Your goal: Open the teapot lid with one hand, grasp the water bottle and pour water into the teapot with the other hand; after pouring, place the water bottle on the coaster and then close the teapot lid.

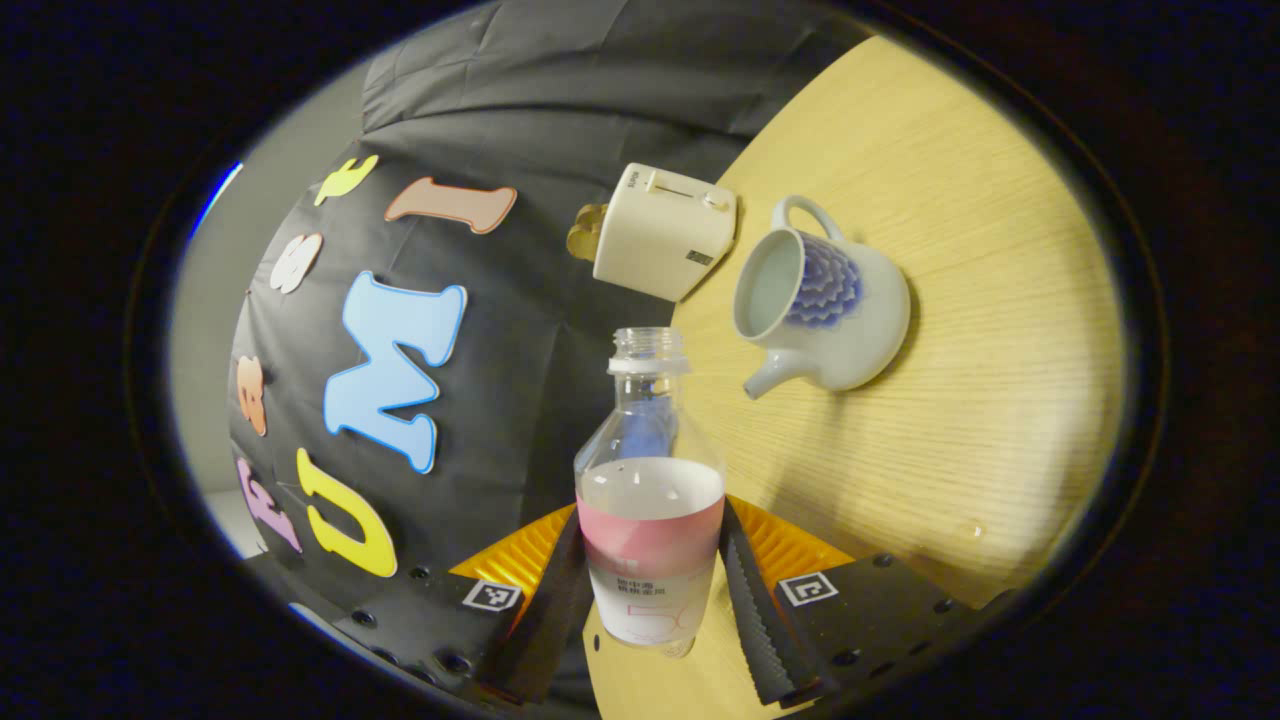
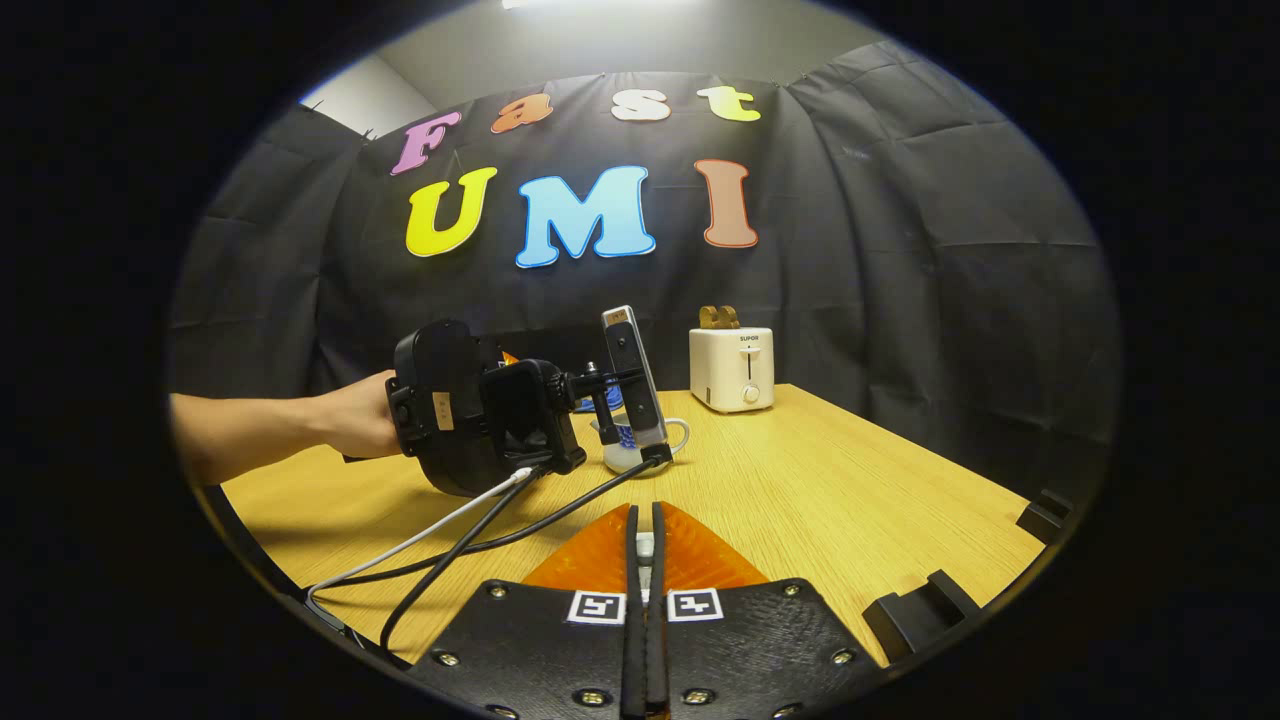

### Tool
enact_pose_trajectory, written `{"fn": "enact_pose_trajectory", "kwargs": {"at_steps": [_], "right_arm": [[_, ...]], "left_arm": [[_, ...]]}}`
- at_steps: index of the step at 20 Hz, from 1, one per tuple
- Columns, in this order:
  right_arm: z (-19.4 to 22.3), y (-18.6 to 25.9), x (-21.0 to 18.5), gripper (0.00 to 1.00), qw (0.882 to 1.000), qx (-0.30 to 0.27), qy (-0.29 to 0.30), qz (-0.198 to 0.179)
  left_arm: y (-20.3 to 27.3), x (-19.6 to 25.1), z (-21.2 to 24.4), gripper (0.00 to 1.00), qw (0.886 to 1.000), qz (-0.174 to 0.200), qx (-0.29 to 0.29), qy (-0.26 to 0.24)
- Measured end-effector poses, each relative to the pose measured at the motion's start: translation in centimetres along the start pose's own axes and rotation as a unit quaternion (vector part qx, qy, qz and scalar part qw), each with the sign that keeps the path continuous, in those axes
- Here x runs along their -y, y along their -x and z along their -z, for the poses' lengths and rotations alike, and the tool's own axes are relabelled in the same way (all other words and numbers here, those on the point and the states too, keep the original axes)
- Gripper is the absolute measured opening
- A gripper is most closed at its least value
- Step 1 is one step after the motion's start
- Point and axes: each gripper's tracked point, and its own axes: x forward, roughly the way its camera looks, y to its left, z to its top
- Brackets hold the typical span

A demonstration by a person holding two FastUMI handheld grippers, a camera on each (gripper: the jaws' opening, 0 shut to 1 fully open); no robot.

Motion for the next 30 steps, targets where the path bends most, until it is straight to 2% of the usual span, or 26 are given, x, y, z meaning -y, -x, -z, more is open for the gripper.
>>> {"fn": "enact_pose_trajectory", "kwargs": {"at_steps": [8, 16, 30], "right_arm": [[0.2, -0.2, 0.5, 0.01, 1.0, -0.006, -0.007, 0.001], [0.6, -0.3, 1.1, 0.01, 1.0, -0.011, -0.014, 0.003], [0.9, -0.4, 1.7, 0.01, 1.0, -0.016, -0.019, 0.007]], "left_arm": [[-0.2, -0.1, -1.1, 0.85, 0.996, 0.01, -0.006, -0.086], [-0.4, -0.7, -2.2, 0.85, 0.984, 0.016, -0.01, -0.176], [-0.7, -1.7, -2.4, 0.86, 0.964, 0.022, -0.029, -0.265]]}}
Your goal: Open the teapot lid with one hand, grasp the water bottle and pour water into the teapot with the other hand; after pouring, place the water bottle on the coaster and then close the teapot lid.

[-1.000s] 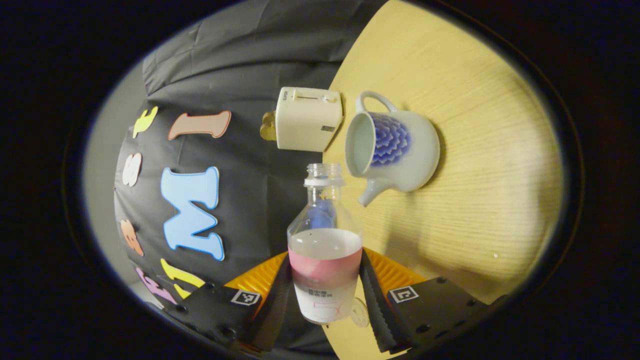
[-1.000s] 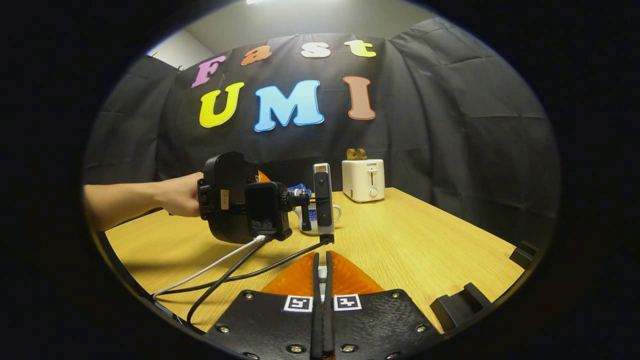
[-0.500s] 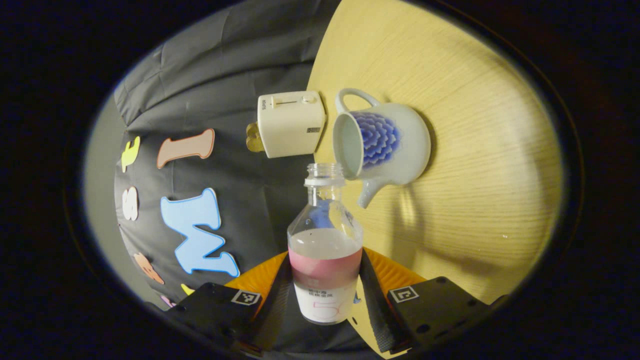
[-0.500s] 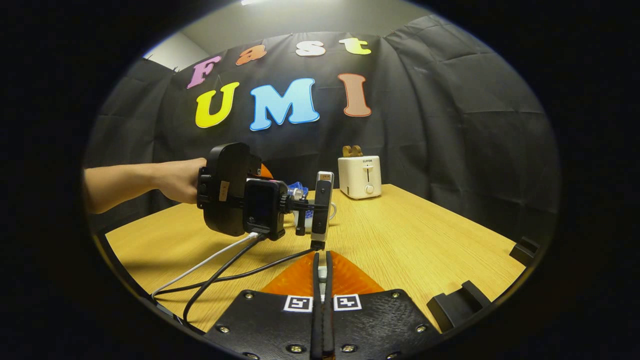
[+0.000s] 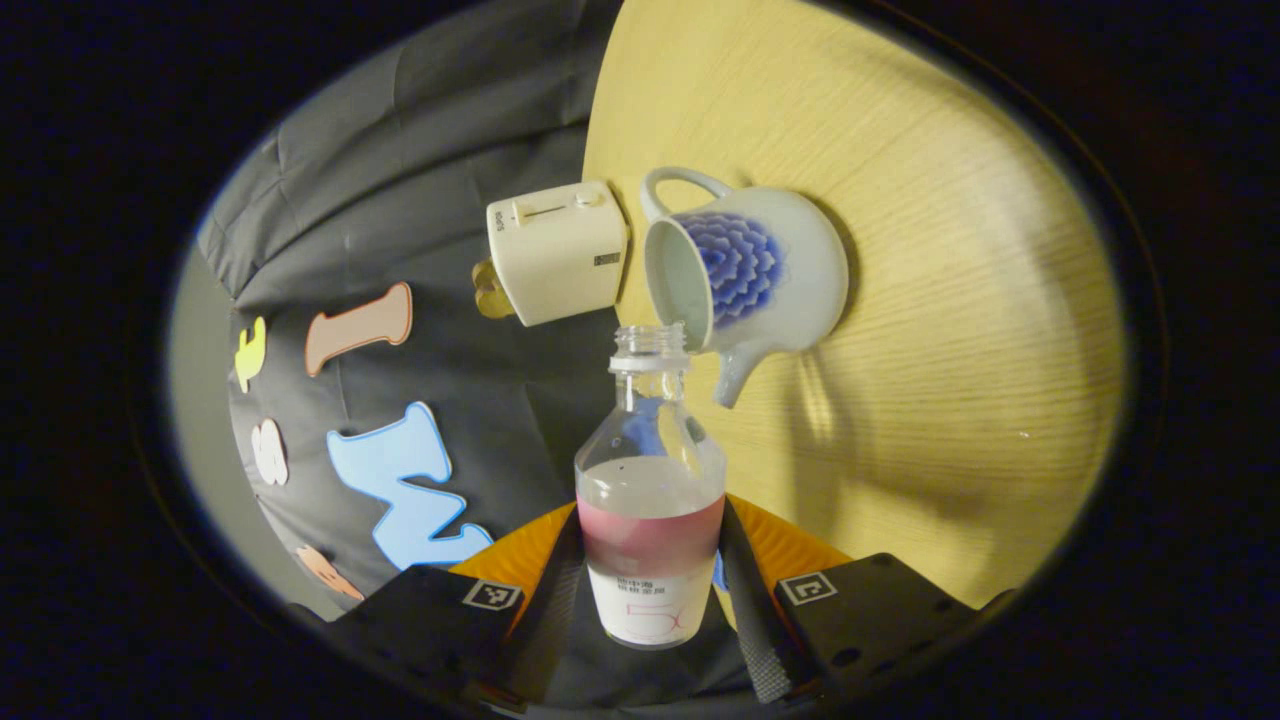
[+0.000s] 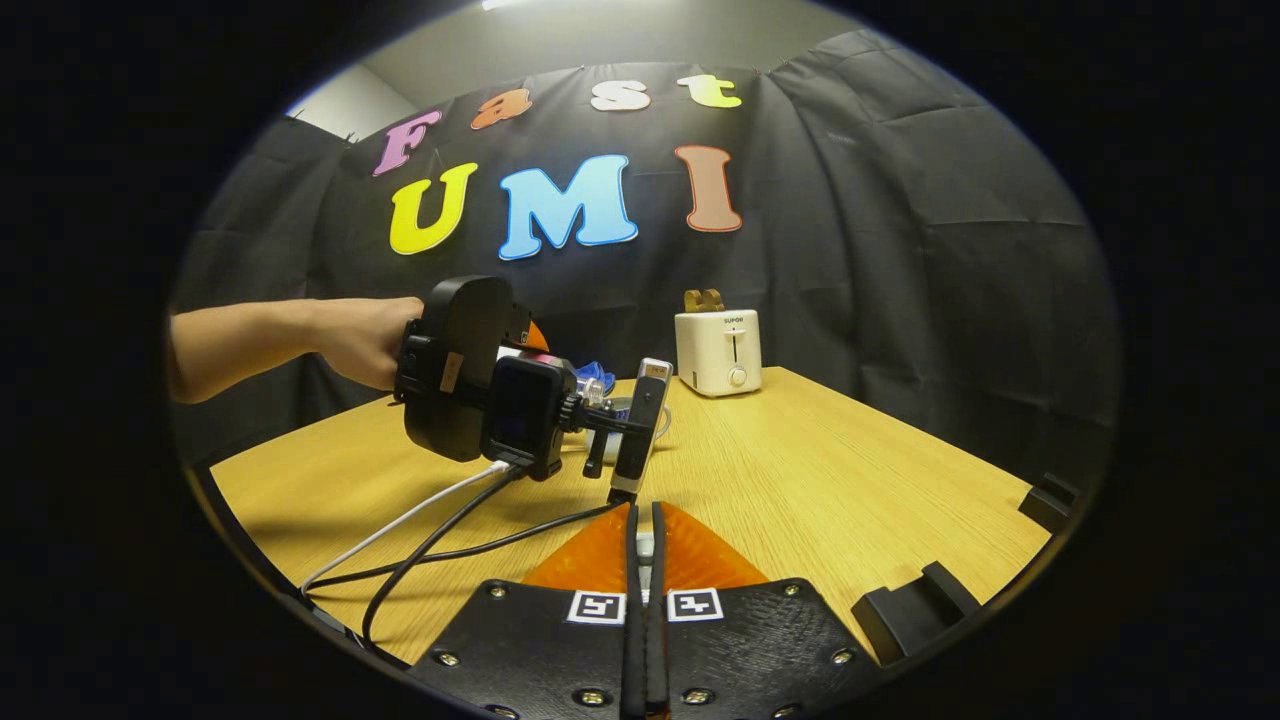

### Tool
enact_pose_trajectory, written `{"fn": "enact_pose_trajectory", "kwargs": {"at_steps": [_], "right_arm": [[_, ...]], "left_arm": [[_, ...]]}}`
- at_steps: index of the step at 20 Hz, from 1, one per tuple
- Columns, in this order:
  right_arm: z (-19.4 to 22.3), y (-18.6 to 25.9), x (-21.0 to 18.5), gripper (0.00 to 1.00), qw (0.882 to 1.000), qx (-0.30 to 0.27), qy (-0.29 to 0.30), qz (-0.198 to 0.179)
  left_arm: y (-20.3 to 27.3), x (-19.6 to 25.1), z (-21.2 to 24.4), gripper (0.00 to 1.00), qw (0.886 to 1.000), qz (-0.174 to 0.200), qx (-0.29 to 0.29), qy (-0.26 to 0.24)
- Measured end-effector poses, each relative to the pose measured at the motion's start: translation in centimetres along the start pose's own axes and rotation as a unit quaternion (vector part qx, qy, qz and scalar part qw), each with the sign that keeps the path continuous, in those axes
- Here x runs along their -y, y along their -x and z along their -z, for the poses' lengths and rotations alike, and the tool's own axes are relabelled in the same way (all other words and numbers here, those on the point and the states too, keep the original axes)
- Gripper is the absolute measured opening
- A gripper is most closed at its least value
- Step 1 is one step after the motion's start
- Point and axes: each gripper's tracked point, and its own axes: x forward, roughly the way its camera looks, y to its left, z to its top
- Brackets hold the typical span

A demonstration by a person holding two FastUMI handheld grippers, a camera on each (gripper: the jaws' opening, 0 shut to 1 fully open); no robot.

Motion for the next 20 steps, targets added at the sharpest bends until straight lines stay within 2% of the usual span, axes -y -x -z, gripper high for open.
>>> {"fn": "enact_pose_trajectory", "kwargs": {"at_steps": [20], "right_arm": [[-0.3, 0.4, -0.2, 0.01, 1.0, 0.01, -0.006, -0.002]], "left_arm": [[0.9, -1.1, -0.8, 0.85, 0.996, -0.004, -0.009, -0.083]]}}
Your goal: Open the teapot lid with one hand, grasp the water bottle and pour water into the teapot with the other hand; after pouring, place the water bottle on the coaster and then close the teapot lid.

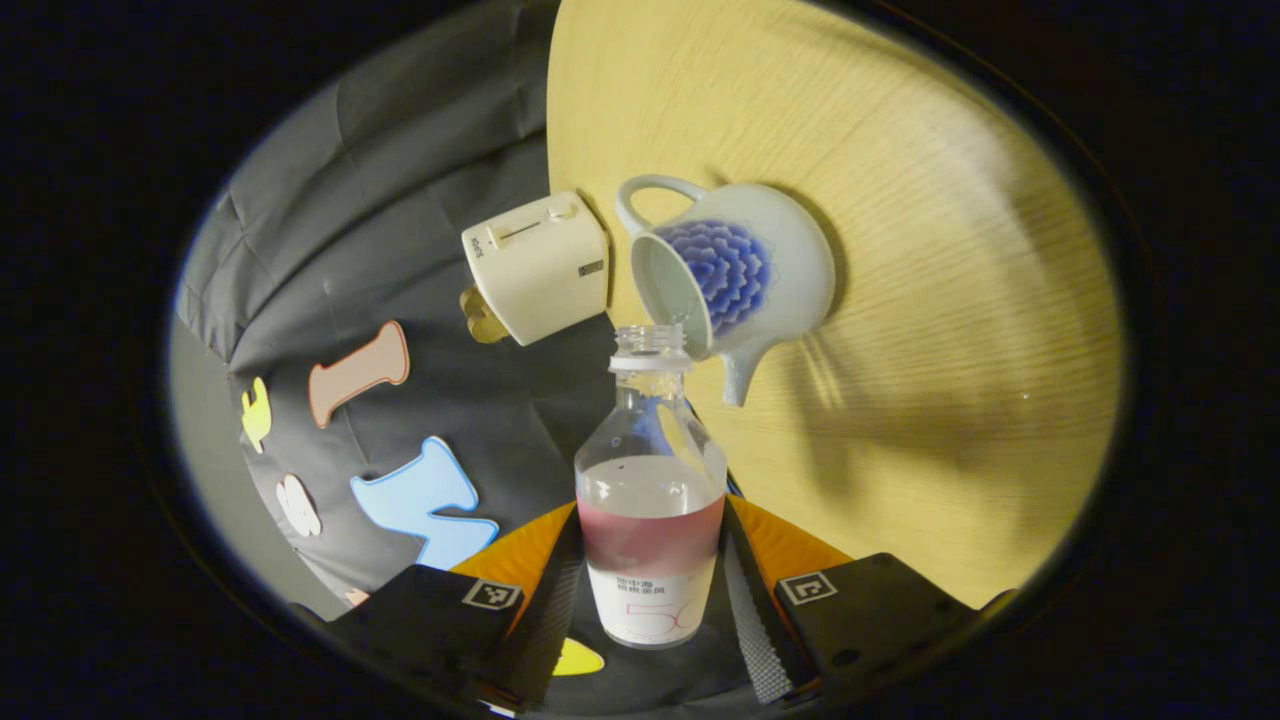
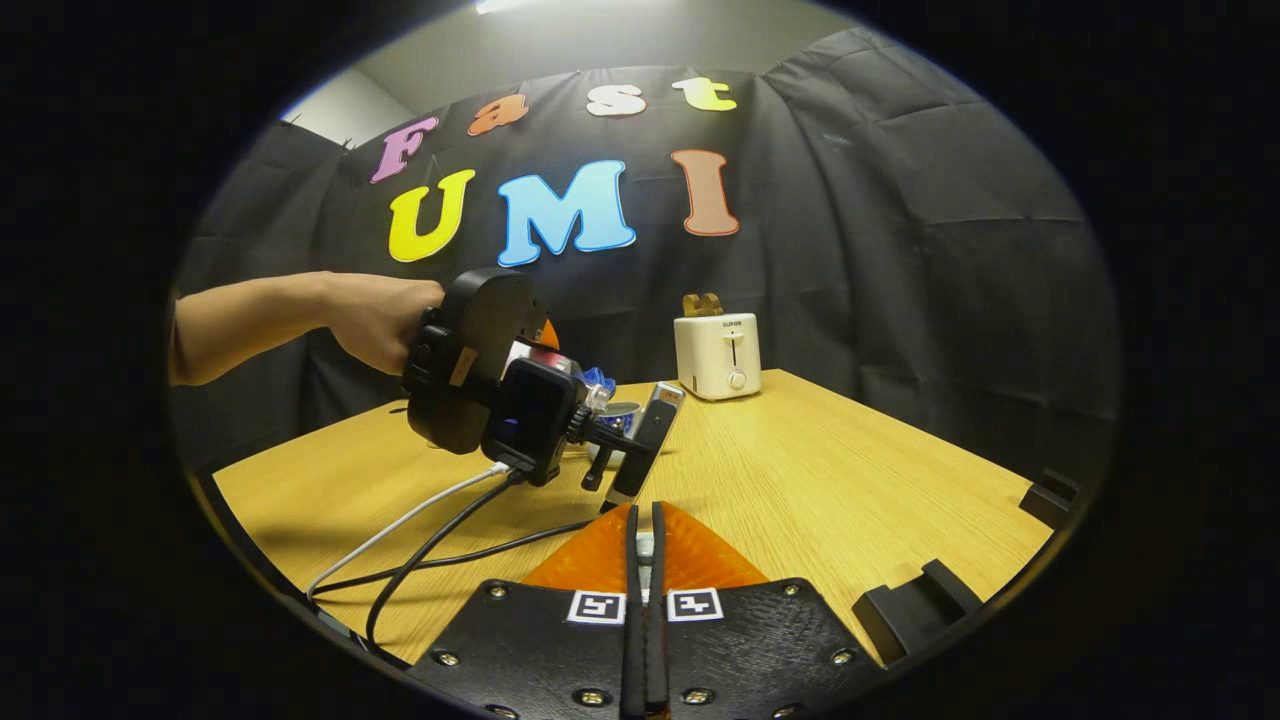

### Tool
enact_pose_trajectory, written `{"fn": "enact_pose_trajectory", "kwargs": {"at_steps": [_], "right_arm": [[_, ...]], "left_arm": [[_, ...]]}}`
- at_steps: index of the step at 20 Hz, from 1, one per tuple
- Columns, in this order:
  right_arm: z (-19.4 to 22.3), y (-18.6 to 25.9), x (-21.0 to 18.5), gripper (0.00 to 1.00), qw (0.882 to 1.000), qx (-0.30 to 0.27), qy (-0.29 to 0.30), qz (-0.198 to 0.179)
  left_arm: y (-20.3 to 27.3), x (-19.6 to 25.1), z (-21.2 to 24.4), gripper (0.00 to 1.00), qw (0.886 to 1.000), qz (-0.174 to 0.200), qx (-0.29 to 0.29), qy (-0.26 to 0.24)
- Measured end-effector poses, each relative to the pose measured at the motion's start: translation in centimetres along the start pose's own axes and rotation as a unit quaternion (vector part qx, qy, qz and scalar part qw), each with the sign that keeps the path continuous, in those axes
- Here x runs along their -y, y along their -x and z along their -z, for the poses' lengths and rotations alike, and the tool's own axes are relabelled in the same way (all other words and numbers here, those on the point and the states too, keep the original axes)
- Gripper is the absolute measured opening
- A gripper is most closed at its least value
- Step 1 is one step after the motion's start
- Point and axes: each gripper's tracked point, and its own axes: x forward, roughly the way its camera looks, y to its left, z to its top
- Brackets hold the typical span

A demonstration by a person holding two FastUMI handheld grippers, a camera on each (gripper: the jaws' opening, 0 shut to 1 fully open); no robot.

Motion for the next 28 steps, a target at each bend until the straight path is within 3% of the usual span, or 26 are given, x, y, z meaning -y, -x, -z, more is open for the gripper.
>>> {"fn": "enact_pose_trajectory", "kwargs": {"at_steps": [9, 26, 27, 28], "right_arm": [[0.01, -0.14, -0.11, 0.01, 1.0, 0.0, -0.001, -0.001], [0.45, -0.26, -0.7, 0.01, 1.0, -0.012, 0.011, -0.011], [0.46, -0.28, -0.7, 0.01, 1.0, -0.012, 0.012, -0.01], [0.45, -0.3, -0.66, 0.01, 1.0, -0.012, 0.011, -0.01]], "left_arm": [[0.19, -0.46, 0.38, 0.86, 0.999, 0.002, -0.015, -0.041], [0.56, -0.86, -0.1, 0.85, 0.998, -0.008, -0.013, -0.062], [0.48, -0.81, -0.18, 0.72, 0.998, -0.009, -0.01, -0.06], [0.52, -0.74, -0.28, 0.76, 0.998, -0.009, -0.008, -0.059]]}}
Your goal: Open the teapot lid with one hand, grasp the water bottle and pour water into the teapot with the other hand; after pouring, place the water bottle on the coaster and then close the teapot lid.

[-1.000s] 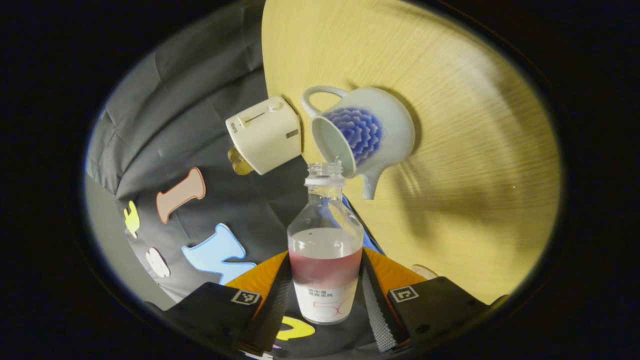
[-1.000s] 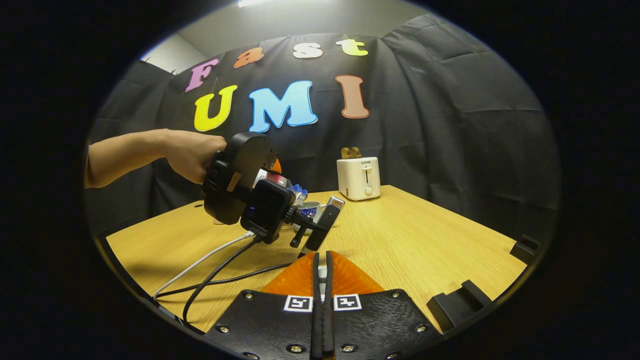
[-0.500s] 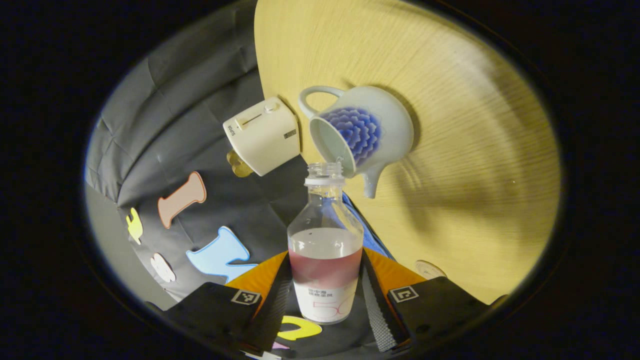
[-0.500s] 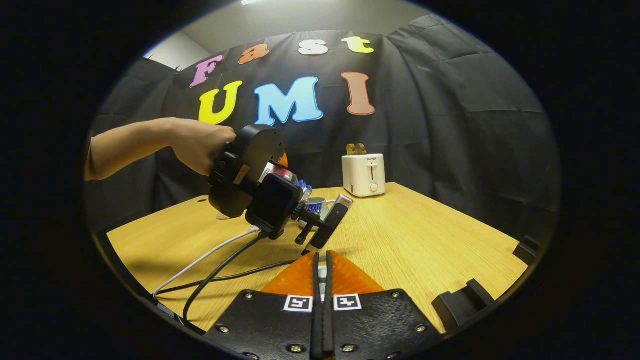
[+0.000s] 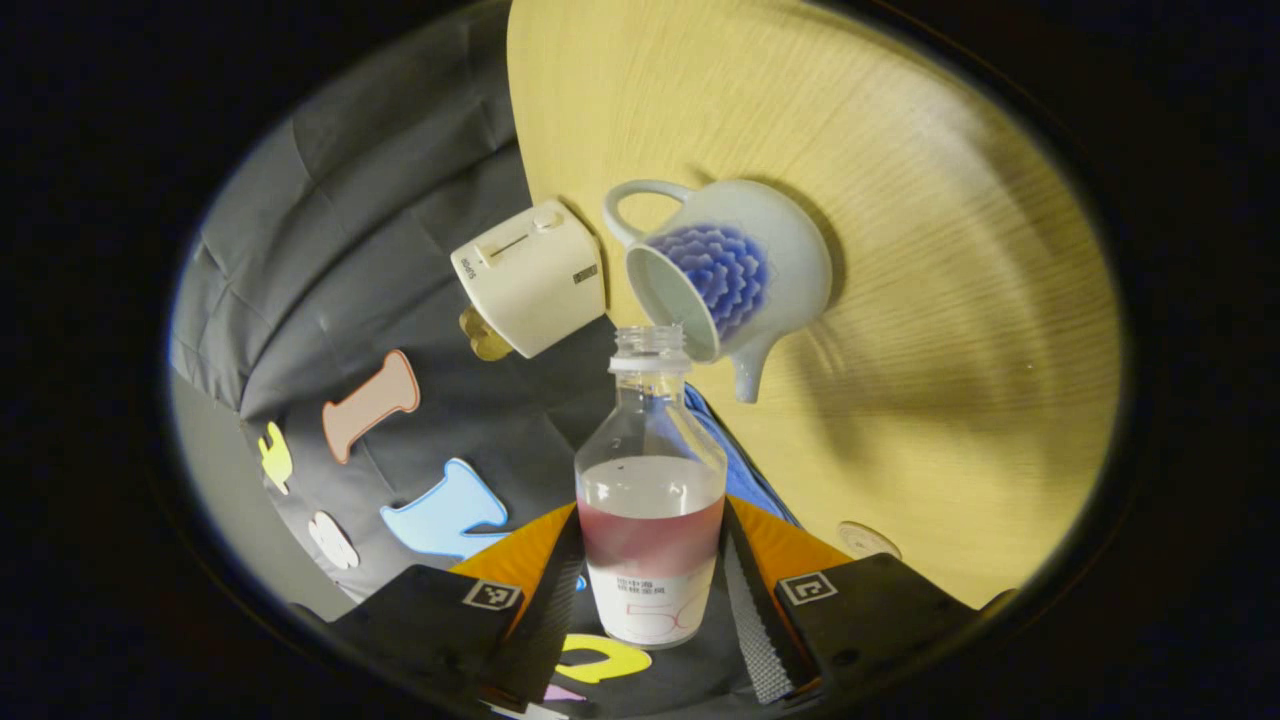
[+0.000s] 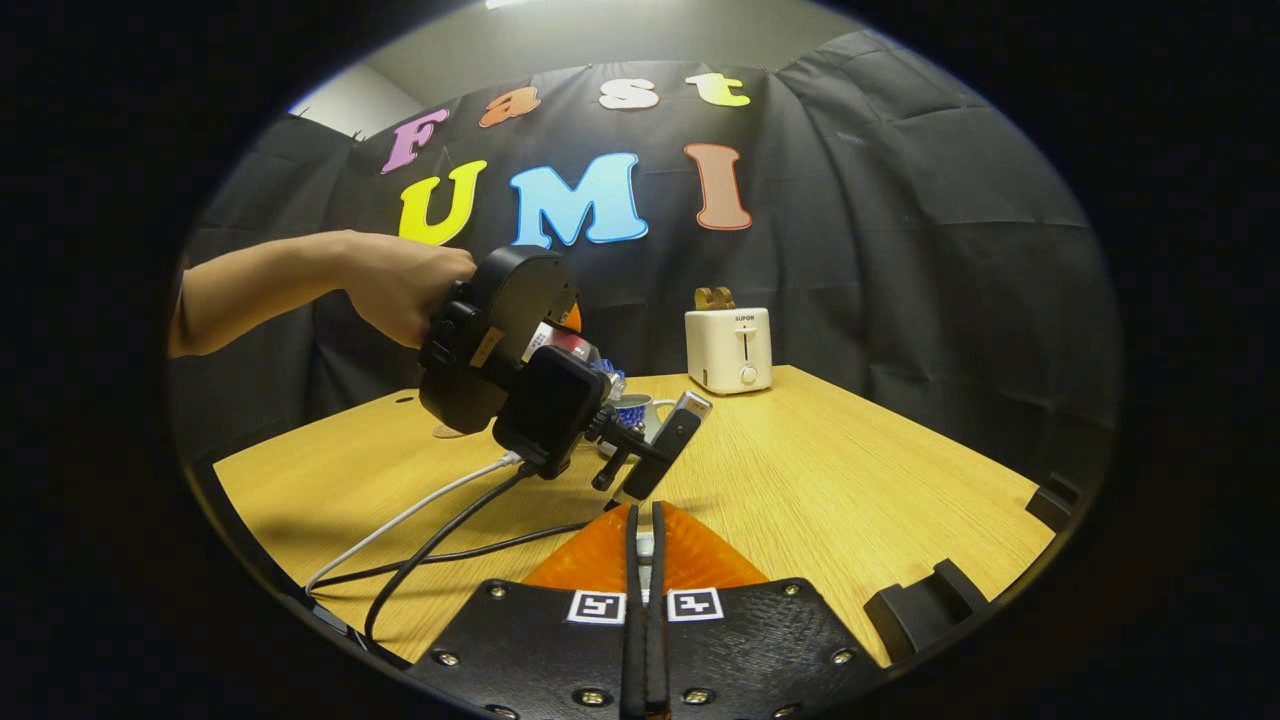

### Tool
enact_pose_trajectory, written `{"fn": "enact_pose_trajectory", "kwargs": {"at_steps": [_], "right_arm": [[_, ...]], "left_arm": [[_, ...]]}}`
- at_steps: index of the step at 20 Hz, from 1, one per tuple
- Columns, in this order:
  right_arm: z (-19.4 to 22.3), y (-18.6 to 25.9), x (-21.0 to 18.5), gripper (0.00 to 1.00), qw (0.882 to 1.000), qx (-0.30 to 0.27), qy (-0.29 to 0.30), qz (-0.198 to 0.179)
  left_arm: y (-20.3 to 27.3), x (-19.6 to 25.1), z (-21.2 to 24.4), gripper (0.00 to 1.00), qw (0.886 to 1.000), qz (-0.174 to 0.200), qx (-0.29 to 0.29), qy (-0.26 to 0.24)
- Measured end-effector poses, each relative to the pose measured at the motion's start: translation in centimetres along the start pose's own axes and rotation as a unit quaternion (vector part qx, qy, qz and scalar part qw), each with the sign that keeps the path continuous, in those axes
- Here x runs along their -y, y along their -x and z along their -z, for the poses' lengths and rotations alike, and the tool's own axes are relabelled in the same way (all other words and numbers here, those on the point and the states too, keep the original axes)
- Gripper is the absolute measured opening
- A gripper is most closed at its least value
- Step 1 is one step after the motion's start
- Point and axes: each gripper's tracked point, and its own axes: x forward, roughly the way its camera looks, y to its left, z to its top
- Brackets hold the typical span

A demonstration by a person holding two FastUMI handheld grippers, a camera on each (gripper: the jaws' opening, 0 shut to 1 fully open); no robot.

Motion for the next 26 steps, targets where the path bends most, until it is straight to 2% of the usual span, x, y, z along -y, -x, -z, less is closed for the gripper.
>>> {"fn": "enact_pose_trajectory", "kwargs": {"at_steps": [2, 8, 14, 18, 20, 22, 25, 26], "right_arm": [[0.1, 0.0, 0.1, 0.01, 1.0, -0.001, 0.001, 0.001], [0.2, 0.0, -0.1, 0.01, 1.0, -0.004, 0.003, -0.001], [-0.2, 0.0, 0.2, 0.01, 1.0, 0.001, 0.0, 0.006], [-1.2, 0.2, 0.5, 0.01, 1.0, 0.018, 0.002, 0.012], [-1.7, 0.3, 0.5, 0.01, 1.0, 0.026, 0.003, 0.011], [-2.3, 0.5, 0.4, 0.01, 0.999, 0.036, 0.004, 0.01], [-3.1, 0.7, -0.2, 0.01, 0.999, 0.048, 0.008, 0.009], [-3.2, 0.7, -0.3, 0.01, 0.999, 0.05, 0.01, 0.007]], "left_arm": [[-0.1, -0.1, 0.0, 0.85, 1.0, -0.001, -0.001, -0.001], [-0.2, -0.1, 0.0, 0.85, 1.0, -0.003, 0.004, 0.006], [-0.4, 0.4, -0.1, 0.85, 0.999, -0.006, 0.017, 0.05], [-0.8, 1.0, -0.3, 0.86, 0.994, -0.013, 0.033, 0.107], [-0.7, 0.9, -0.2, 0.86, 0.987, -0.022, 0.047, 0.154], [-0.7, 0.8, 0.0, 0.86, 0.975, -0.028, 0.06, 0.213], [-0.5, 1.0, 0.5, 0.86, 0.952, -0.037, 0.072, 0.296], [-0.5, 1.2, 0.8, 0.86, 0.939, -0.041, 0.077, 0.332]]}}
